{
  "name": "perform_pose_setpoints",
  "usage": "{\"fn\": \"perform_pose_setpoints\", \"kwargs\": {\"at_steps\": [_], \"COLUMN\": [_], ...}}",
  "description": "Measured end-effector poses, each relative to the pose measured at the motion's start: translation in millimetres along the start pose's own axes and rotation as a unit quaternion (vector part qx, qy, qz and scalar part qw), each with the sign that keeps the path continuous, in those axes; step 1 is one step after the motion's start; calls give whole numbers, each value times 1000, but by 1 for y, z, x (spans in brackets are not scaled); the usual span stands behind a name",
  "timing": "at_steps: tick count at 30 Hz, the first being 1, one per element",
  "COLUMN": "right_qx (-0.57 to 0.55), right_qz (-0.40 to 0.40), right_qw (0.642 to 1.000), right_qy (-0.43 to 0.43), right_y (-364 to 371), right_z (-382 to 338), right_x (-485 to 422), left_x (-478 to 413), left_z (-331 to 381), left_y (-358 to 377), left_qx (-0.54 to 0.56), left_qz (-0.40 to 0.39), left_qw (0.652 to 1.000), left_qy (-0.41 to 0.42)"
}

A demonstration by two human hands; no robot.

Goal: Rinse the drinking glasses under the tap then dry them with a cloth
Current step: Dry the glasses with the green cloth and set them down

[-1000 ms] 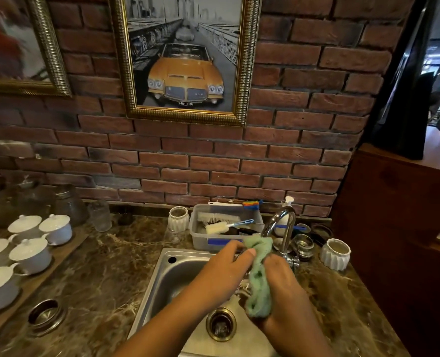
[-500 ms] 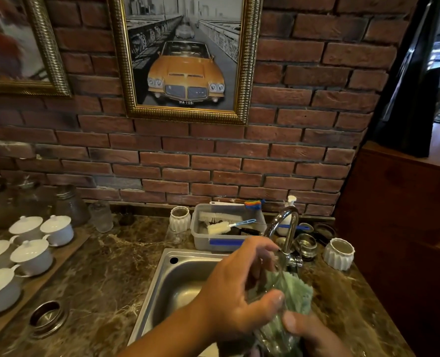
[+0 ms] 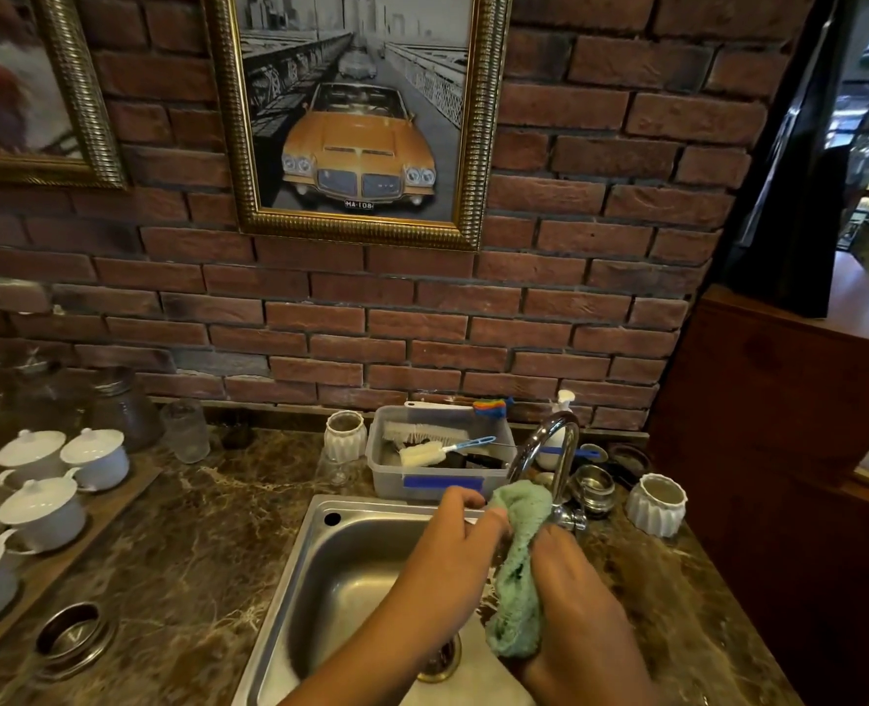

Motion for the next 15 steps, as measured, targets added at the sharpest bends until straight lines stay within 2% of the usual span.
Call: {"fn": "perform_pose_setpoints", "kwargs": {"at_steps": [3,7,9,11,12,14,15], "right_qx": [6,-188,-270,-373,-437,-567,-604], "right_qz": [0,-16,-115,-157,-194,-256,-271], "right_qw": [1000,977,952,906,870,770,734], "right_qy": [24,95,83,121,119,141,149], "right_y": [3,-2,-15,-23,-29,-31,-27], "right_z": [-4,-10,-10,-4,-1,-5,-1], "right_x": [-2,-4,-4,-9,-7,-5,-1], "left_x": [4,19,25,26,25,24,25], "left_z": [-1,10,16,18,18,17,17], "left_y": [2,-3,-7,-11,-13,-15,-14], "left_qx": [32,26,8,-14,-23,-20,-21], "left_qz": [30,61,46,9,-9,-48,-65], "left_qw": [999,993,984,976,973,969,967], "left_qy": [-12,101,175,218,230,241,244]}}
Point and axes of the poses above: each hand's wrist, its own x-axis away from the middle knuckle, its own y-axis out of the palm, z = x × y, the point moved 1 cm from there along -x, towards the middle knuckle, and after that the axes turned 5 degrees about y, right-handed, at the moved point
